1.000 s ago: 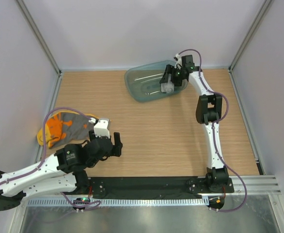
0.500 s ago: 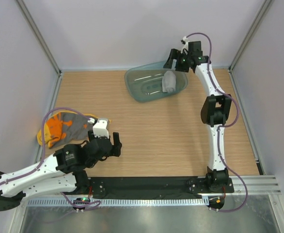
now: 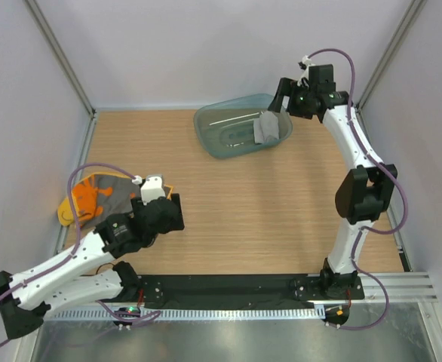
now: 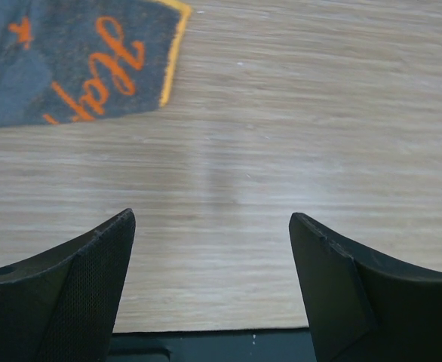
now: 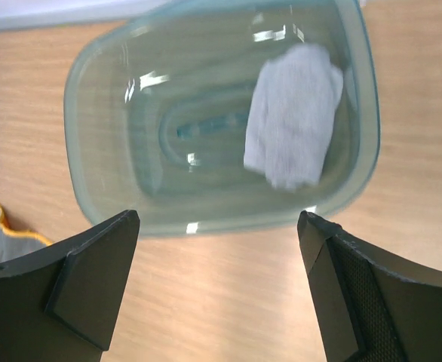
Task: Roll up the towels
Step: Move the towel to the center of the board
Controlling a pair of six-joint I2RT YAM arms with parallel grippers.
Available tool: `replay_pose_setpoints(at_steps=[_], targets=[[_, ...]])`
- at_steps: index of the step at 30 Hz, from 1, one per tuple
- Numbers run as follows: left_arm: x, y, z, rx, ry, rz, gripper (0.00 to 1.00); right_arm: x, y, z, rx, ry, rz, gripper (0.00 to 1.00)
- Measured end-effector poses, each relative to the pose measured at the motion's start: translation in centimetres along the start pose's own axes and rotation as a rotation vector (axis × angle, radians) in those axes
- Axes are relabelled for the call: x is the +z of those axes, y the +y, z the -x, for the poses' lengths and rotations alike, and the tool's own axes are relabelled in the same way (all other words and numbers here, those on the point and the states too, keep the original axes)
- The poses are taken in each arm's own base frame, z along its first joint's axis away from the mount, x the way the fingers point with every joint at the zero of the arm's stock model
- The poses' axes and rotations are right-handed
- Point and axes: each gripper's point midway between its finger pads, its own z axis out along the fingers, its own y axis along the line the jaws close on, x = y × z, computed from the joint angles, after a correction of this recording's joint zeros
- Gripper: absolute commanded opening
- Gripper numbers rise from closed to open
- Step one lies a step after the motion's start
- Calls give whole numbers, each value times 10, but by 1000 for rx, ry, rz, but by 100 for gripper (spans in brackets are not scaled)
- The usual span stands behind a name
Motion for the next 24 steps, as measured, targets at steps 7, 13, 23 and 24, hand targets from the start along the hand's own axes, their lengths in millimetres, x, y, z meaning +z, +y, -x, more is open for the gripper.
replay_pose_setpoints(at_steps=[7,13,23,24], targets=[[45,47,6,-133,112,220,83,-58,20,-71,31,57,17,93],[79,61,16,-209,179,295,80,-92,58,-149,27,122,107,92],[171,49,2,-143,338,398,65,-107,87,-230,4,251,145,89],[177,49,-1,-137,352,409,64,-110,86,-229,6,246,137,89]])
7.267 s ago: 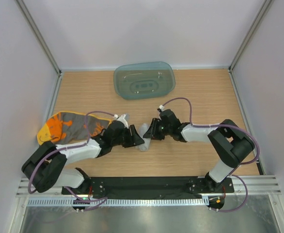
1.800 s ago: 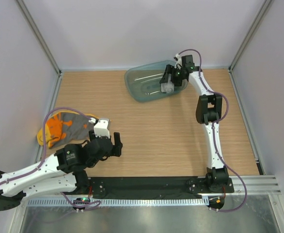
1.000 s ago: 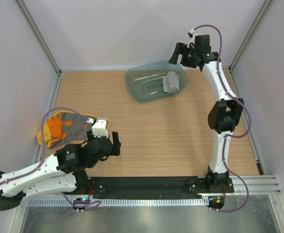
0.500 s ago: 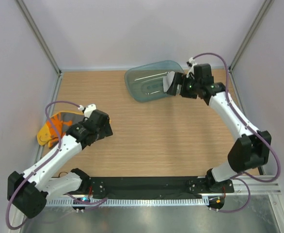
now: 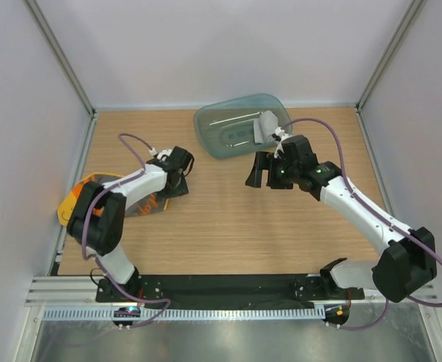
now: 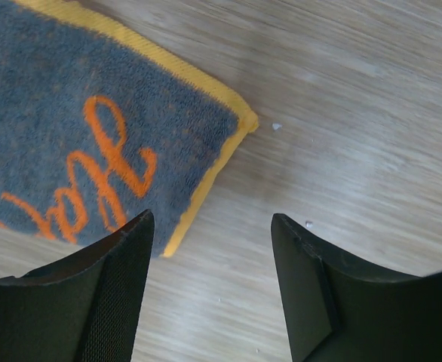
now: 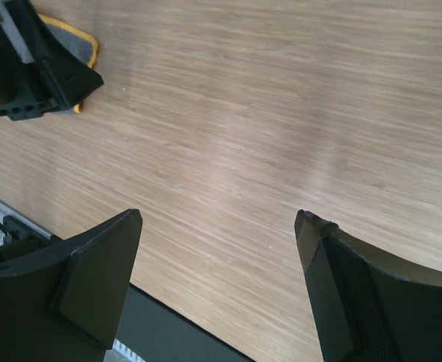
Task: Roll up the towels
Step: Move the towel to the center of the board
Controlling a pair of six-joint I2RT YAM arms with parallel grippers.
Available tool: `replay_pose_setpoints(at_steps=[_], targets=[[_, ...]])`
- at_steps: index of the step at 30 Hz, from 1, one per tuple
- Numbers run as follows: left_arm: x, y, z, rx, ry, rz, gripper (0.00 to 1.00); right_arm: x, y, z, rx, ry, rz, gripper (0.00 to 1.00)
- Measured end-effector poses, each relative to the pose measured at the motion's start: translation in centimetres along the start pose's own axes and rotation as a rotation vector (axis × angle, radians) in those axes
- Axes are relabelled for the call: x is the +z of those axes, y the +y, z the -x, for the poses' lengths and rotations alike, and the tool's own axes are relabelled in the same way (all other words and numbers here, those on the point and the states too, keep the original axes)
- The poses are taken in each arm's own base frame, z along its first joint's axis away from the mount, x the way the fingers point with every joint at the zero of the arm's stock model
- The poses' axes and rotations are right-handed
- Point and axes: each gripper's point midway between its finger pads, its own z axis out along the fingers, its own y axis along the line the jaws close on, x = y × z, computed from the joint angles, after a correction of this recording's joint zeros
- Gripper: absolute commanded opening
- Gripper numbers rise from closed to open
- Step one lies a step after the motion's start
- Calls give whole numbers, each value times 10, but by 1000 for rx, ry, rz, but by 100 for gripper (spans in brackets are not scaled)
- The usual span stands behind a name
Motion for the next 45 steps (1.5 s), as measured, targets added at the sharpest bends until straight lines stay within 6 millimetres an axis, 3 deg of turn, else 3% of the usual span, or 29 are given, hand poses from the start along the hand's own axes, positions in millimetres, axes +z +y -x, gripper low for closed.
replay_pose_setpoints(at_steps=[5,8,12,19,22,27,29,30,33,36,39,41,45], targets=[[20,3,-4,-1,41,44,61,-23,2,8,-11,-62,-9,90],[26,9,0,-37,50,49,47,-34,2,9,-21,-83,-14,90],[33,11,3,-88,60,43,0,-41,2,10,-26,-98,-17,90],[33,5,1,-112,43,-8,0,-41,-5,8,-21,-91,-50,90],[21,-18,-14,-91,41,-53,0,-42,-11,6,-18,-101,-79,90],[-28,-116,-77,55,98,-272,0,-46,-31,-1,4,-121,-169,90],[-48,-154,-99,89,133,-350,4,-50,-42,-2,19,-138,-226,91],[-57,-171,-105,101,143,-385,21,-52,-47,-1,24,-149,-251,92],[-83,-221,-115,121,164,-486,52,-64,-62,0,50,-187,-337,93],[-109,-250,-118,126,171,-572,66,-76,-74,1,73,-218,-397,93],[-127,-245,-112,133,154,-595,74,-80,-79,-1,100,-228,-415,92],[-138,-231,-96,128,120,-596,75,-72,-77,-7,119,-214,-387,89],[-155,-172,-37,51,-4,-576,76,-35,-68,-36,174,-99,-280,84]])
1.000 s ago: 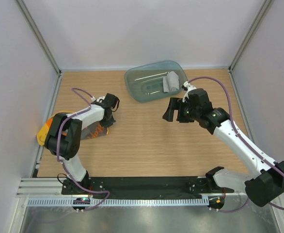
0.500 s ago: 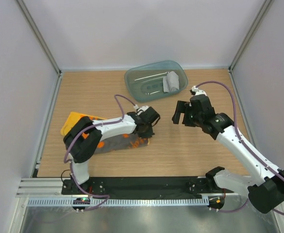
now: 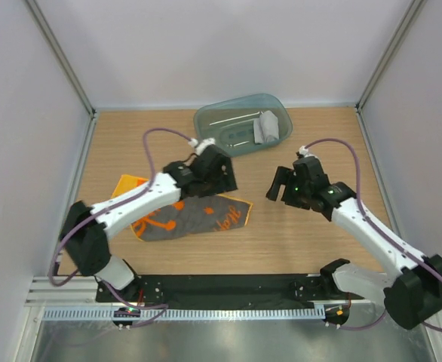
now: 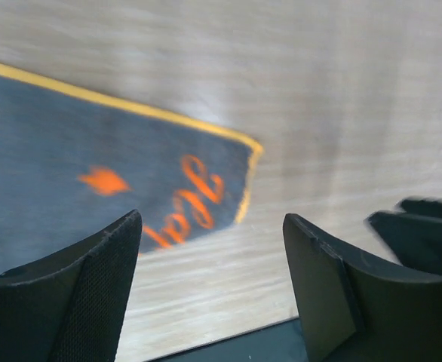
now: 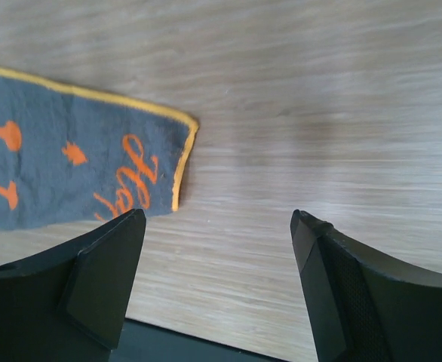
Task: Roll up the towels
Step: Move the towel to the center of the board, then flatten the towel
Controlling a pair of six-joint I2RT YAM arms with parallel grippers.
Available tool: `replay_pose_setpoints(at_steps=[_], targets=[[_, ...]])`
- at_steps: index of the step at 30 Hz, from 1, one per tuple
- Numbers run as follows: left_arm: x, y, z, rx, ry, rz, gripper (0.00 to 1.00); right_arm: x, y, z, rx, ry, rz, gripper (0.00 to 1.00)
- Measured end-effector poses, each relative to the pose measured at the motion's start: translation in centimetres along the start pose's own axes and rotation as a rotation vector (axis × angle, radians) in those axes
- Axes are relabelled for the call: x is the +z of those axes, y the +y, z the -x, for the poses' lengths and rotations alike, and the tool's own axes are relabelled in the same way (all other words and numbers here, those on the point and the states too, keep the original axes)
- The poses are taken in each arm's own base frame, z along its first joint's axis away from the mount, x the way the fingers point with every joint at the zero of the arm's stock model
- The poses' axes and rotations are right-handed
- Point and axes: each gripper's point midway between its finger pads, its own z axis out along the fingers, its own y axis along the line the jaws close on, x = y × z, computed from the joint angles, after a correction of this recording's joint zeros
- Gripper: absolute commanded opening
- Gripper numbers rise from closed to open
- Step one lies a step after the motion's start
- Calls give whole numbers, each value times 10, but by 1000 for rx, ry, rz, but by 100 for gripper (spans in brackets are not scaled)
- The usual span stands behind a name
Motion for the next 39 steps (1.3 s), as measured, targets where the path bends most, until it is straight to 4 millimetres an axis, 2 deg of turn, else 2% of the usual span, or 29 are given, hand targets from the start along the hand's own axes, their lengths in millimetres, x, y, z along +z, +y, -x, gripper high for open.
replay_pose_setpoints(at_steps=[3,4,6,8,11,14,20,21,24,25,27,28,32,35,39], targets=[[-30,64,56,-102,-138,58,75,36,9,-33,22,143,45,83],[-36,85,68,-131,-172,88,75,47,11,-44,24,189,48,81],[-46,139,91,-206,-233,181,75,66,14,-61,26,261,54,79],[-48,179,96,-245,-243,261,75,81,16,-72,30,304,56,77],[-44,217,88,-271,-207,333,75,98,18,-84,49,345,57,75],[-41,241,83,-314,-173,360,75,107,29,-76,53,326,90,71],[-28,289,86,-460,-126,408,71,127,51,-68,61,315,146,58],[-27,297,86,-486,-119,412,71,129,55,-67,60,316,156,50],[-27,318,89,-552,-127,434,71,136,59,-70,57,321,168,37],[-27,323,91,-569,-134,442,71,138,60,-70,56,322,171,30],[-27,330,94,-596,-146,452,71,139,60,-72,57,327,172,23],[-26,331,96,-599,-146,455,71,140,60,-72,56,328,171,16],[-12,338,107,-603,-133,474,69,140,57,-74,51,331,156,3],[0,347,111,-611,-125,491,68,138,52,-73,45,324,136,1],[12,361,108,-622,-98,533,66,126,37,-72,16,306,71,1]])
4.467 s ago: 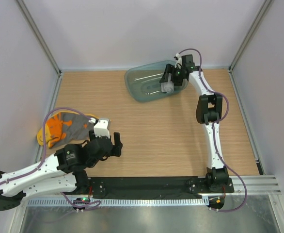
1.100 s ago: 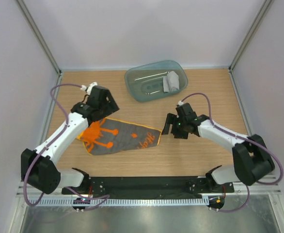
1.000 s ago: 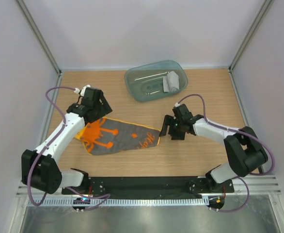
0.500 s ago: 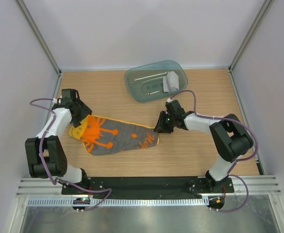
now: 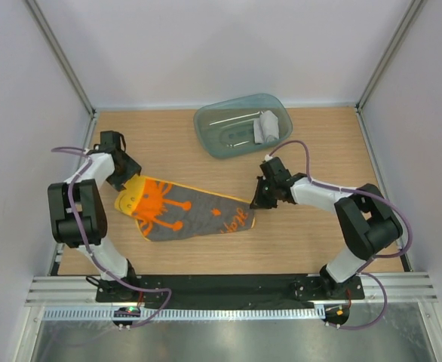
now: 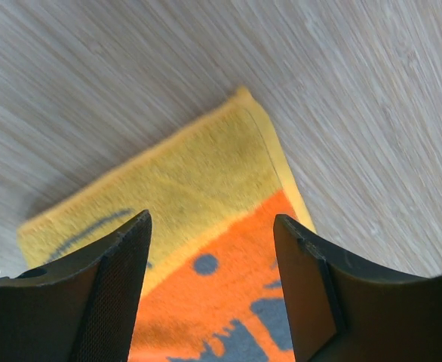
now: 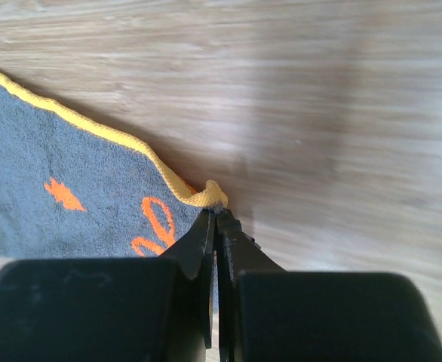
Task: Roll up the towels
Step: Flatten the towel
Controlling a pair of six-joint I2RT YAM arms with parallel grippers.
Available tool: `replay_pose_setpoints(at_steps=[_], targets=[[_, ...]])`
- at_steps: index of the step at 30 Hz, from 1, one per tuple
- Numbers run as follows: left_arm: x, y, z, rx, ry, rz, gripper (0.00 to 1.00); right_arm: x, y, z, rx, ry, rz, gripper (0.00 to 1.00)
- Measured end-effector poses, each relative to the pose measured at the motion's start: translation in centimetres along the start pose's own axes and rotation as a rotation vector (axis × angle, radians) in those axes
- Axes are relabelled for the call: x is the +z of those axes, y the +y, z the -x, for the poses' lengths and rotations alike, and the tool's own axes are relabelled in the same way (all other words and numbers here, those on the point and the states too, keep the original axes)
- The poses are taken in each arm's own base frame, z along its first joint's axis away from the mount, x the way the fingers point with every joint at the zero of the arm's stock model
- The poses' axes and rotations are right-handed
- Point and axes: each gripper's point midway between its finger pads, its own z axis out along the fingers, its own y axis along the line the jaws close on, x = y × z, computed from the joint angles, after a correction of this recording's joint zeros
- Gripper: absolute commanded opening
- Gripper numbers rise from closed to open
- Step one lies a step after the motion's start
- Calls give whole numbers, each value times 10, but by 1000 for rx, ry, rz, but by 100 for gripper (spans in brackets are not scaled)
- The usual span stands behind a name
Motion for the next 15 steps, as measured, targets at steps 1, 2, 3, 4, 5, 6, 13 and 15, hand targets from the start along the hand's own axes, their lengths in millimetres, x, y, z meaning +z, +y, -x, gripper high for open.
replay_pose_setpoints(at_steps=[1,2,3,4,5,6,13,15], targets=[[3,-1,1,1,0,5,66,-3,-2,0,-4,-2,-12,1],[6,-1,4,2,-3,13,66,-7,-4,0,-10,-6,-25,1],[8,-3,7,2,-7,18,66,-10,-7,0,-18,-11,-36,1],[11,-5,10,2,-12,20,65,-13,-9,1,-27,-18,-48,1],[12,-7,12,2,-15,19,63,-16,-10,1,-33,-22,-57,1],[14,-9,14,1,-18,17,63,-18,-12,2,-39,-25,-66,1],[26,-24,16,38,-20,-11,62,-20,-20,-4,-64,-3,-96,1],[33,-31,14,51,-8,-27,62,-20,-21,-4,-68,-1,-98,1]])
